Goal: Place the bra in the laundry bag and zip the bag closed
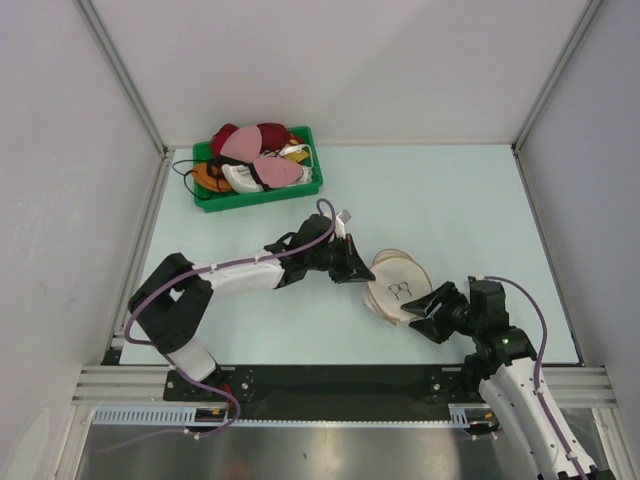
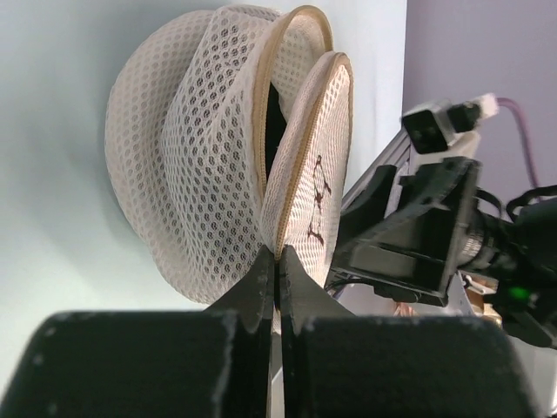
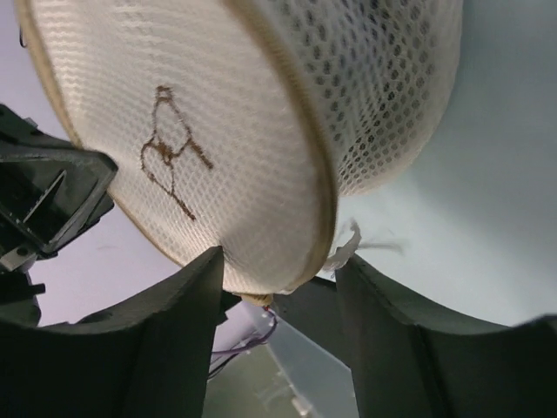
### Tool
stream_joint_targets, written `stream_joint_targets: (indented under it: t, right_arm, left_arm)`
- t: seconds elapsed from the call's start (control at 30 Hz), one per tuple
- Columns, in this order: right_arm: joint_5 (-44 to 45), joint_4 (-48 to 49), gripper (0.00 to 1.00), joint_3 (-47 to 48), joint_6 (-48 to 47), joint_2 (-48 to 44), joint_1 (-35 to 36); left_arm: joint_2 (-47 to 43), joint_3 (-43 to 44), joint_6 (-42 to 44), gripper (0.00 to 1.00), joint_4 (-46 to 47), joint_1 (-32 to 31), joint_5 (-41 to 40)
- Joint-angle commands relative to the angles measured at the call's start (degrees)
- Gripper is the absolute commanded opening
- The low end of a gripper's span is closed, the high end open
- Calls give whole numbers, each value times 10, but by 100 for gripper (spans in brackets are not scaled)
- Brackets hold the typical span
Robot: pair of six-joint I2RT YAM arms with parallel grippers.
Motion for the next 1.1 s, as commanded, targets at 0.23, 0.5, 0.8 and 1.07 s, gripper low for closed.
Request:
stream_joint_targets:
  t: [0.23,0.5,0.8,1.07]
  right_arm:
    - [44,123,10,-5,127,60,92]
    - [80,92,0,35,194,52,93]
    - [109,79,0,59,207,61,93]
    - [127,68,0,72,200,66,100]
  left_arm:
    - [-96,37,148,63,-123,-26,-166]
    - [-224,-2,215,54,-206,-183,-441]
    - [-113,74,180,64,-219,-266,-416]
    - [-31,155,114,66,-308,-293,-460]
